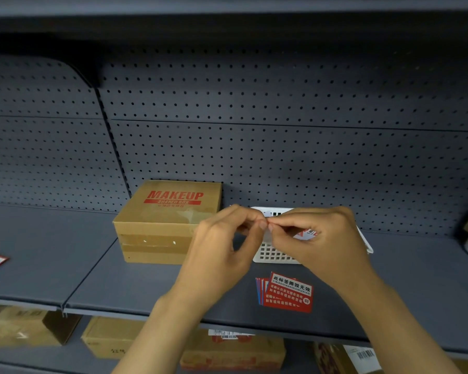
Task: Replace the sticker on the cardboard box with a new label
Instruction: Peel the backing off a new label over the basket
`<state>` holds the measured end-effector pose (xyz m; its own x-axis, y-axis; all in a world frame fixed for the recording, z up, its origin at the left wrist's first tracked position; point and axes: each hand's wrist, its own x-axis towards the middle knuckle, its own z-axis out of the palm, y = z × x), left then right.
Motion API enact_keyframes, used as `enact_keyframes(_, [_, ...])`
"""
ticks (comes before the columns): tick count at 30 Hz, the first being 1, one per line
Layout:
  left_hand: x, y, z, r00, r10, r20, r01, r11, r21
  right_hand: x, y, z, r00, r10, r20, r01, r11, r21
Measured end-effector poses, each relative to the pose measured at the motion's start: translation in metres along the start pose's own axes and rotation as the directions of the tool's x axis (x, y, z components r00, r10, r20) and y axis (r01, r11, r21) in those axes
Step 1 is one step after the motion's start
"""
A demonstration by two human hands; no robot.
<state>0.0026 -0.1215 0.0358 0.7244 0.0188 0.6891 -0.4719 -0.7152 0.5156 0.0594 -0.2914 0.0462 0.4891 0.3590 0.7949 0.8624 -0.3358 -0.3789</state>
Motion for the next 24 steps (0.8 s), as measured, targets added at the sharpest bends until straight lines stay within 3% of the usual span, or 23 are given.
enact_keyframes(9, [-0.003, -0.001, 0.005, 0.998, -0.035, -0.049, 0.032, 0.998, -0.050, -0.006, -0.012, 0.013, 0.971, 0.225, -0.081, -0.215, 0.970, 0.117])
enact_keyframes(15, [-0.002, 0.001, 0.002, 0.997, -0.051, -0.050, 0.047, 0.996, -0.076, -0.004, -0.016, 0.015, 0.895, 0.446, 0.001, -0.426, 0.853, 0.300])
enact_keyframes(24, [-0.002, -0.002, -0.002, 0.952, -0.303, -0.044, 0.281, 0.921, -0.271, 0.007, -0.009, 0.011, 0.731, 0.682, 0.024, -0.607, 0.634, 0.479])
